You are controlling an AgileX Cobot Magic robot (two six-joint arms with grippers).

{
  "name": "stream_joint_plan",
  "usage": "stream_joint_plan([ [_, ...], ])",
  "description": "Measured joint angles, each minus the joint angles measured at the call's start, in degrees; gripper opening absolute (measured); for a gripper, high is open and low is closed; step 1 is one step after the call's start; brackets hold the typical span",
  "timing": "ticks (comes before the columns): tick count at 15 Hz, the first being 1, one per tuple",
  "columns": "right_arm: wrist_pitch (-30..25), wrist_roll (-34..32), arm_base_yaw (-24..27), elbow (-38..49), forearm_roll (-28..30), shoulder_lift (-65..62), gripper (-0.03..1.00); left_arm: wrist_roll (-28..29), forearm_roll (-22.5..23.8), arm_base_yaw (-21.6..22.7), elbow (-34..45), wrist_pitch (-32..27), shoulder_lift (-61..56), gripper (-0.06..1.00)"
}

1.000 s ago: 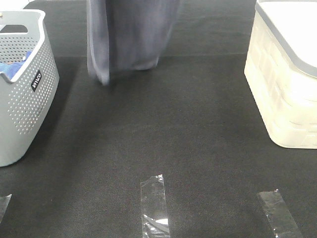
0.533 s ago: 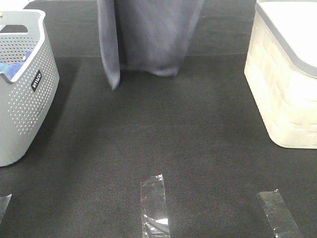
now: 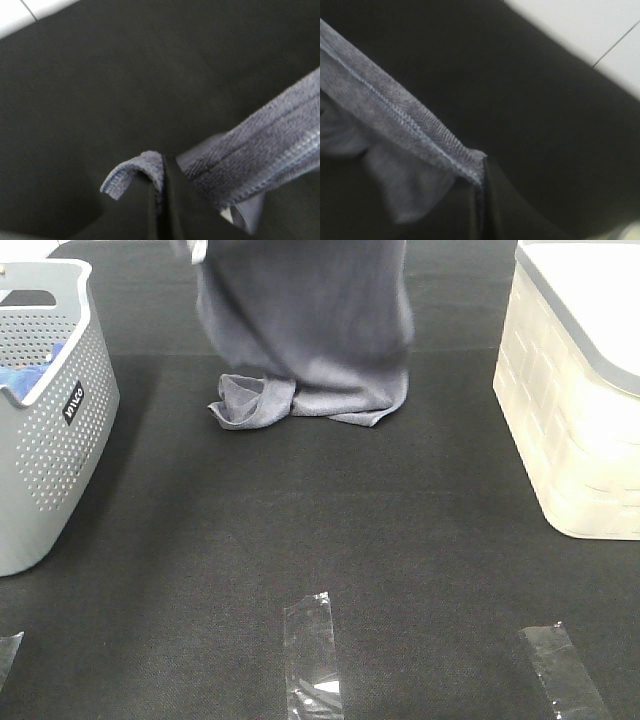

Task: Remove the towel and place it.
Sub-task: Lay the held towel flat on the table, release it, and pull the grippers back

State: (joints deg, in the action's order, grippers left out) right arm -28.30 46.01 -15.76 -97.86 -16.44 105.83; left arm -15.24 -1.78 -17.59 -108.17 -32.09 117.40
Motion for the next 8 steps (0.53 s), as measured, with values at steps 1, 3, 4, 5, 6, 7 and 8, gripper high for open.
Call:
stream_joint_plan([
  [1,-5.8,-7.2,0.0,0.0,4.0,0.0,0.0,0.0,-2.7,0.1,0.0,-6.2,-1.2,0.0],
  [3,-16.3,-21.0,0.0,0.0,10.8,-0.2,0.0,0.1,-9.1,0.1,0.0,-15.2,-2.8,0.0],
  [4,-20.8,-26.1,0.0,0.0,12.5,-0.6,0.0,0.1,-12.1,0.1,0.0,-19.0,-2.8,0.0],
  [5,-24.3,-29.9,0.0,0.0,13.1,-1.2,0.0,0.3,-13.7,-0.1,0.0,-22.8,-2.8,0.0],
  [6,-27.8,-31.4,-0.1,0.0,12.9,-1.8,0.0,1.0,-14.7,-0.1,0.0,-27.0,-2.8,0.0],
  [7,-31.6,-32.0,-0.1,0.0,12.0,-2.3,0.0,2.1,-15.2,-0.1,0.0,-30.4,-2.8,0.0],
  [8,-35.1,-32.1,-0.1,0.0,10.8,-2.8,0.0,3.6,-15.4,-0.1,0.0,-33.5,-2.9,0.0],
])
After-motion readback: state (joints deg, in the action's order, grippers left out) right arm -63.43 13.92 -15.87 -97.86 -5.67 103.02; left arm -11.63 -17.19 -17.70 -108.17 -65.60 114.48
